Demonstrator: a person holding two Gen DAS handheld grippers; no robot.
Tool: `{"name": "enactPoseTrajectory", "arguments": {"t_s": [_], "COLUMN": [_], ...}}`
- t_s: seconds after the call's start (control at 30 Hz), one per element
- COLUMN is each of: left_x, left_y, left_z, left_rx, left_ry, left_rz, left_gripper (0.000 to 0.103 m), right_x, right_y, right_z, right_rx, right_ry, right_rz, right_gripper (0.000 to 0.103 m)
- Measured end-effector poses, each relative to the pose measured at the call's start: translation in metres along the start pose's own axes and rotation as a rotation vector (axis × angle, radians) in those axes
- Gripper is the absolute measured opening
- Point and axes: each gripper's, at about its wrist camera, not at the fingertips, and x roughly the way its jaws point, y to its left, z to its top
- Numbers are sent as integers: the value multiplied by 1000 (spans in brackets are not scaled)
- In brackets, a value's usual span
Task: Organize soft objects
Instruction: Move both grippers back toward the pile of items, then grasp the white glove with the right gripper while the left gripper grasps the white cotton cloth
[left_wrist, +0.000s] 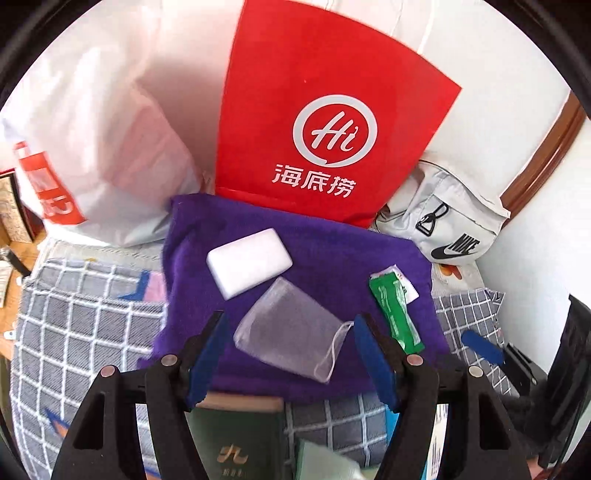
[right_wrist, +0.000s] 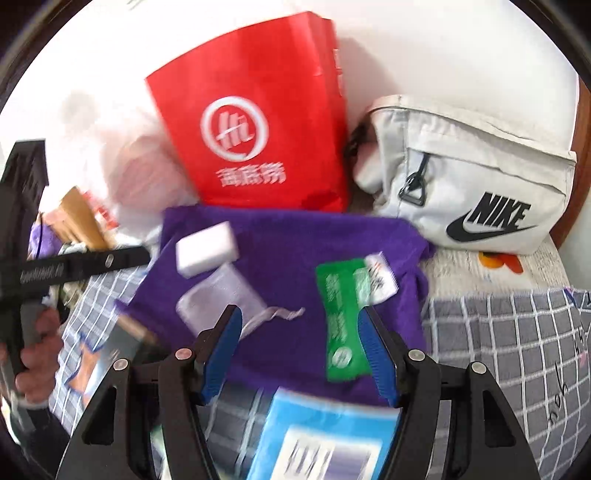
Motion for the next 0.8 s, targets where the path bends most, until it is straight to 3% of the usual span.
{"name": "enactPoseTrajectory", "arguments": {"t_s": [0.27, 0.5, 0.6, 0.63, 0.7, 0.77, 0.8], "left_x": [-42, -75, -84, -87, -90, -92, -93], "left_y": [15, 42, 51, 53, 56, 59, 60], "left_z": [-49, -103, -125, -133, -145, -156, -160], "left_rx": [20, -15, -25, -27, -29, -32, -33], "left_ry": [1, -14, -18, -20, -13, -5, -3], "left_rz": [36, 65, 56, 51, 39, 36, 36], "left_gripper": [68, 68, 68, 68, 68, 68, 68], "right_x": [-33, -31, -15, -11, 3, 11, 9], "right_y": [54, 91, 98, 99, 97, 92, 91], "right_z": [-58, -103, -114, -116, -122, -125, -126], "right_rx": [-90, -162, -182, -186, -172, -146, -133], "right_ry": [15, 86, 121, 133, 171, 190, 176], "right_rz": [52, 90, 43, 28, 31, 29, 33], "right_gripper": [65, 62, 61, 58, 32, 13, 13]}}
